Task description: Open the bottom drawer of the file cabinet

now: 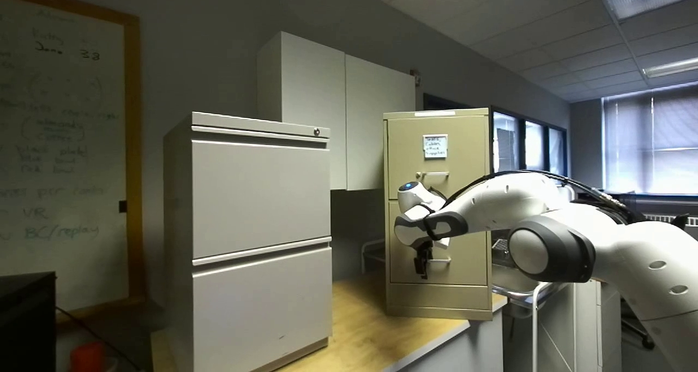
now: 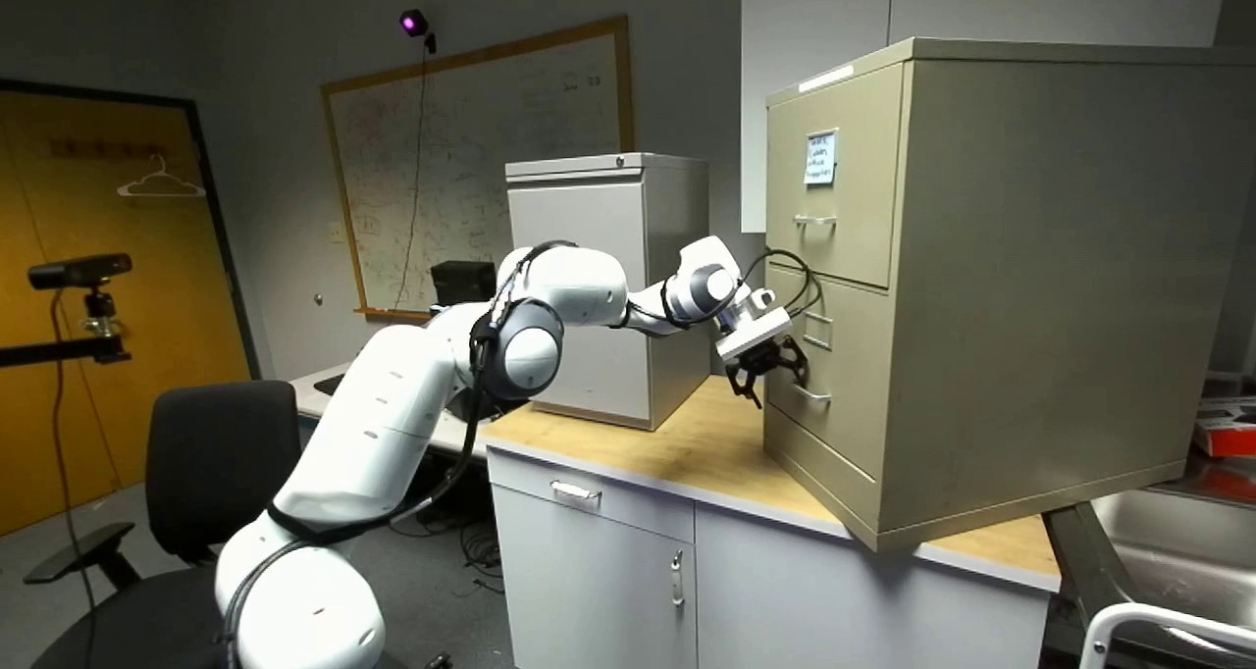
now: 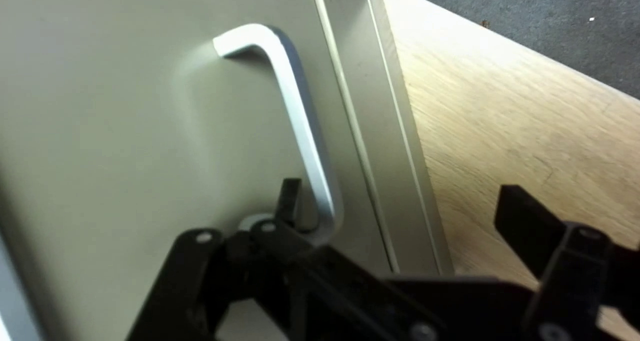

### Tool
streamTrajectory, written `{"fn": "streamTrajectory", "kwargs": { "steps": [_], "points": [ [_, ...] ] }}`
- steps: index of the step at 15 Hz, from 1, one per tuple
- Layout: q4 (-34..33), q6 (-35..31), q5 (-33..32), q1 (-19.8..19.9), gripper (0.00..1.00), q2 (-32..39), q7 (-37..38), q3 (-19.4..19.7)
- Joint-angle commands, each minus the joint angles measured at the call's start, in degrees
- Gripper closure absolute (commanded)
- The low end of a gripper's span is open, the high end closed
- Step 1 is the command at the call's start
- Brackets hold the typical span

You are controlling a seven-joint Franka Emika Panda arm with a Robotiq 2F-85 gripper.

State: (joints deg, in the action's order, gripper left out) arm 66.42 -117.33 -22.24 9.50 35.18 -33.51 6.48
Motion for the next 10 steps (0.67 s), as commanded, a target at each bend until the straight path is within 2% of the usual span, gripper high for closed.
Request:
{"fn": "streamTrajectory", "kwargs": {
  "steps": [1, 2, 3, 5, 10],
  "points": [
    [-5.78, -1.77, 0.51, 1.62, 0.00, 3.83, -4.20, -0.50],
    [-5.36, -1.13, 0.99, 1.85, 0.00, 3.71, -4.12, -0.57],
    [-4.80, -0.83, 1.41, 2.11, 0.25, 3.56, -4.40, -0.67],
    [-3.28, -0.46, 1.65, 2.35, 0.32, 2.79, -4.88, -0.63],
    [-1.38, 1.03, 2.08, 2.11, 0.70, 1.20, -6.11, -0.73]
  ]
}}
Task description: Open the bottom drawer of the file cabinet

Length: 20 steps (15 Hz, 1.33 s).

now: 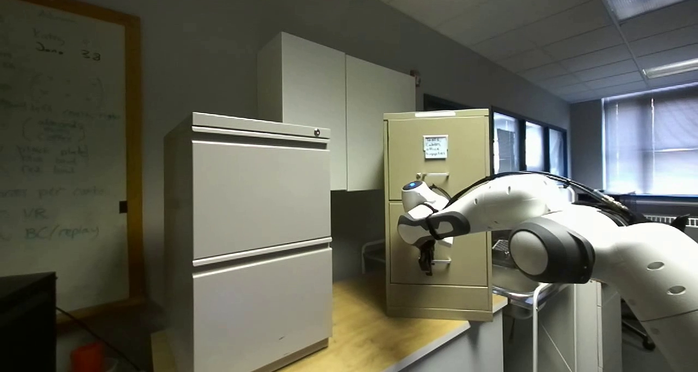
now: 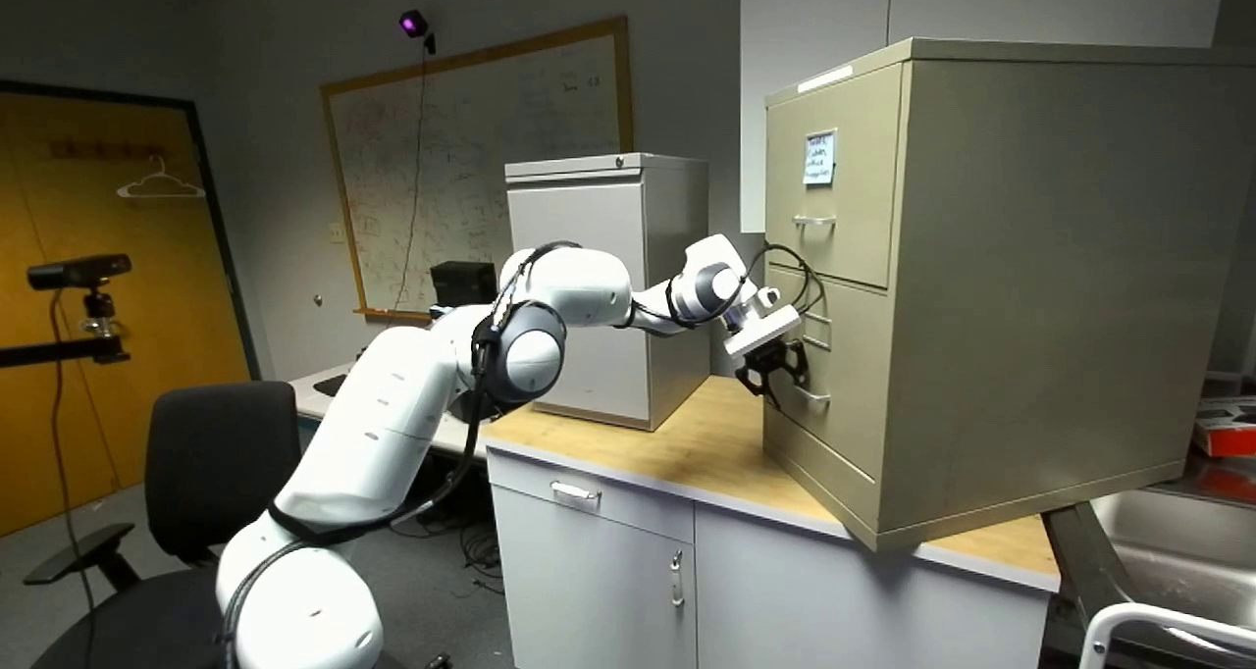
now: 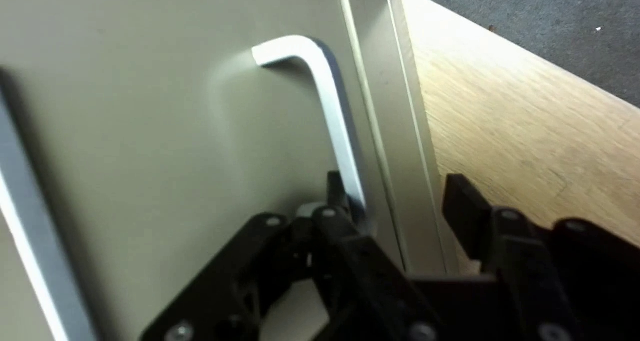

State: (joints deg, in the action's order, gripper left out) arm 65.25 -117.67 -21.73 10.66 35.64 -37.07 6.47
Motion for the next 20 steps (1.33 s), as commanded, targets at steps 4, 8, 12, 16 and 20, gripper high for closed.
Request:
{"fn": "streamTrajectory", "kwargs": {
  "steps": [4, 8, 12, 16, 20],
  "points": [
    [4.04, 0.79, 0.49, -0.31, 0.96, -2.92, -2.04, -0.91],
    [7.57, 0.39, -2.23, -1.94, 0.98, -5.90, -1.30, -0.58],
    [13.60, -0.74, -5.27, -3.55, 0.96, -10.72, -0.78, -0.73],
    [17.38, -2.43, -7.40, -4.40, 0.96, -12.87, -1.79, -0.43],
    [21.76, -0.01, -6.54, -5.15, 0.96, -16.48, -3.68, -1.51]
  ]
}}
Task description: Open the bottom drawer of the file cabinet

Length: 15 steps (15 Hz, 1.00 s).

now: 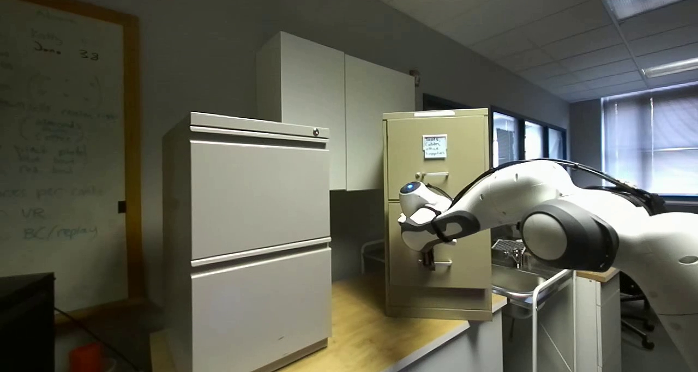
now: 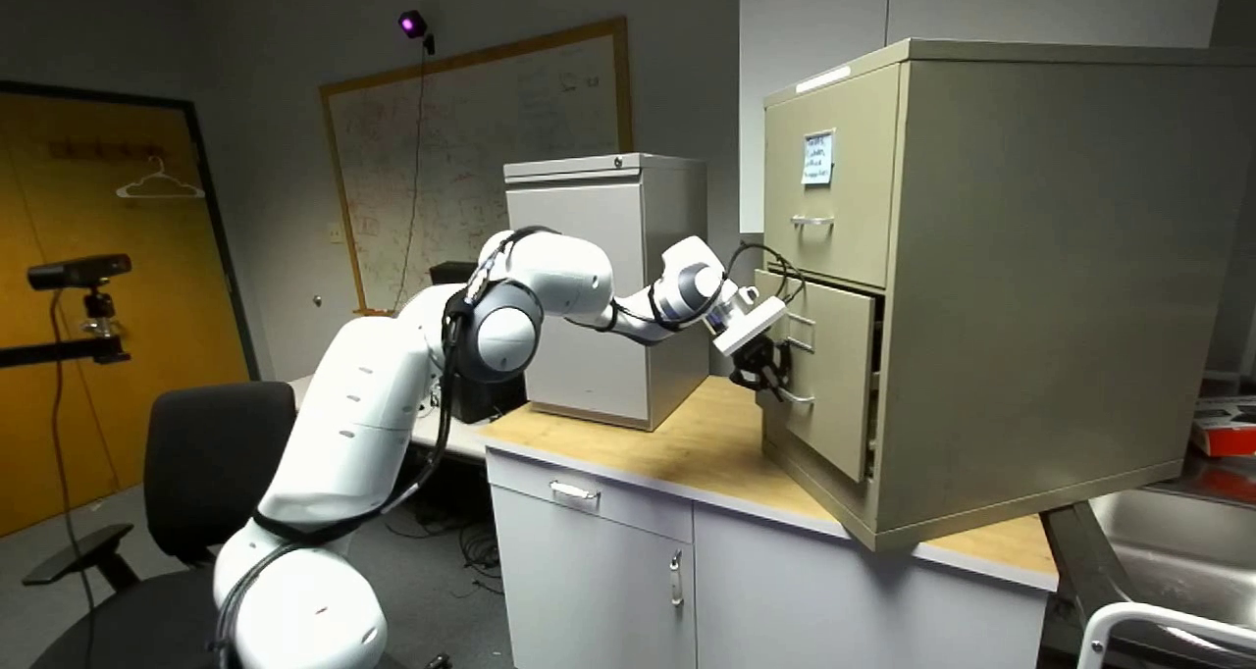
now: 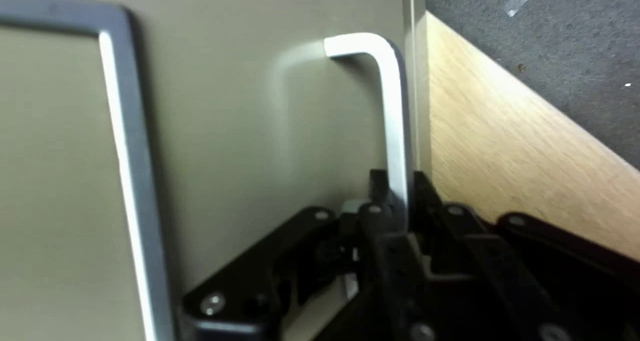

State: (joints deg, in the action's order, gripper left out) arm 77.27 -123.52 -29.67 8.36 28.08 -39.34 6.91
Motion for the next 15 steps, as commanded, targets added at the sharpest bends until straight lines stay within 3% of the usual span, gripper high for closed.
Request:
{"fn": "streamTrajectory", "kwargs": {
  "steps": [1, 5, 15],
  "points": [
    [10.98, 6.95, 1.31, -3.35, 0.96, -10.12, -1.34, -2.07],
    [17.13, 10.43, 1.06, -5.34, 0.96, -16.31, 0.08, -2.80],
    [29.31, 7.98, 4.84, -5.56, 0.96, -27.04, -1.88, -4.82]
  ]
}}
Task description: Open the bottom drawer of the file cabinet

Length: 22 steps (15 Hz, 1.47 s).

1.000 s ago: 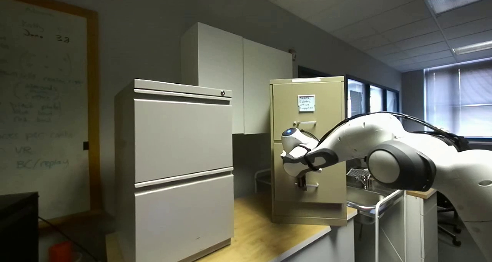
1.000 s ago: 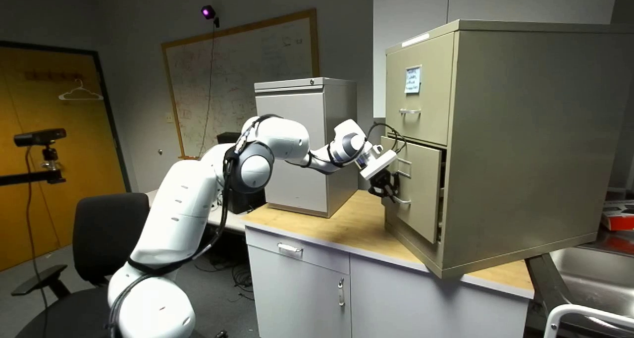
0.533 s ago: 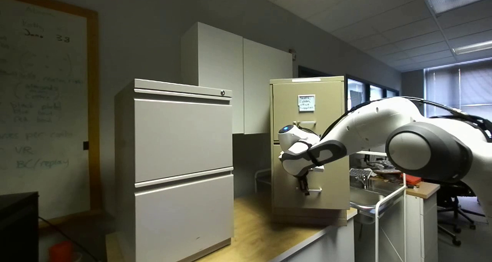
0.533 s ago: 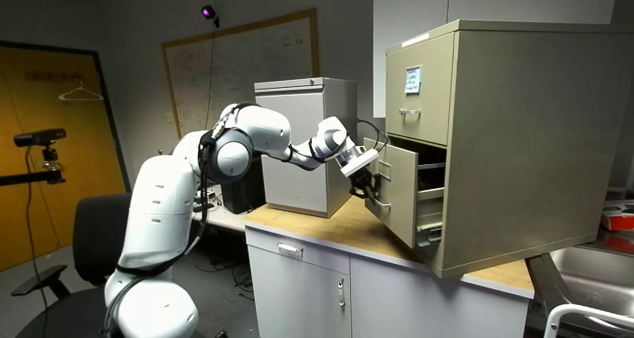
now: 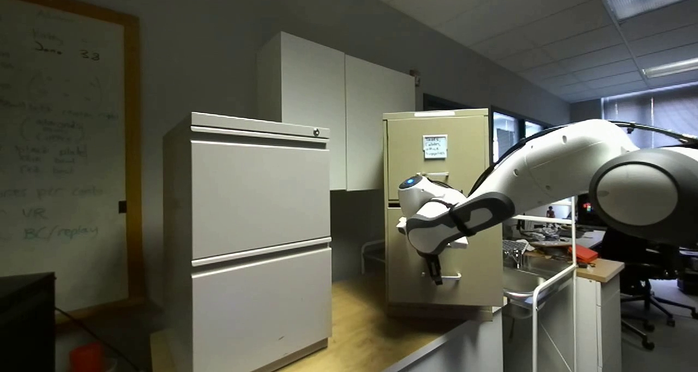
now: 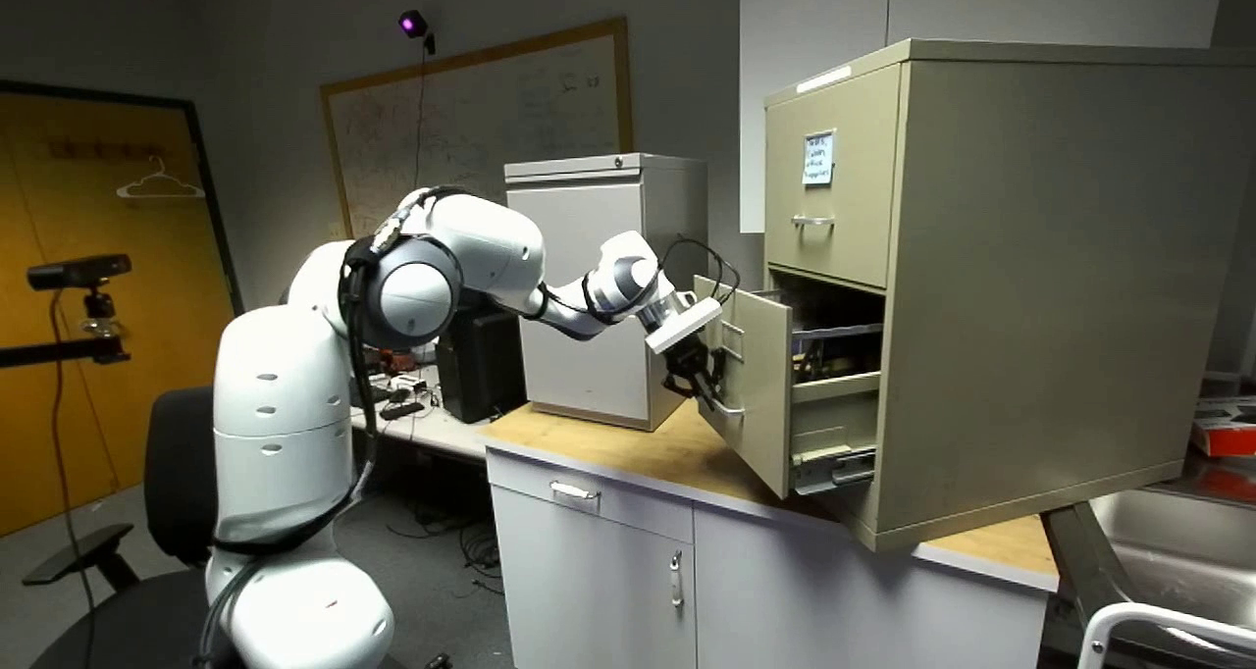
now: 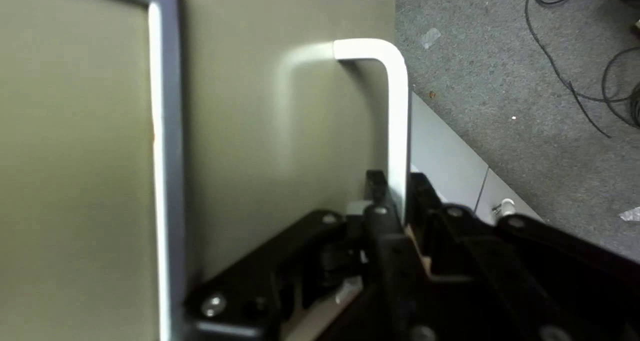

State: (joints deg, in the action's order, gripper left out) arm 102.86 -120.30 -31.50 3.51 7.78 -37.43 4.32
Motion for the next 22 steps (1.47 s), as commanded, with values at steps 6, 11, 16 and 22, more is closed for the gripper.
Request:
{"fn": "streamTrajectory", "kwargs": {
  "steps": [6, 11, 16, 22],
  "points": [
    [6.75, 4.45, 7.15, -1.16, 0.96, -9.33, -4.42, -2.49],
    [8.09, 4.37, 7.84, -1.44, 0.96, -10.26, -5.41, -2.59],
    [8.44, 4.63, 6.92, -1.57, 0.60, -10.87, -4.59, -2.65],
    [7.41, 10.53, 9.53, -2.20, 0.26, -13.53, -4.55, -2.87]
  ]
}}
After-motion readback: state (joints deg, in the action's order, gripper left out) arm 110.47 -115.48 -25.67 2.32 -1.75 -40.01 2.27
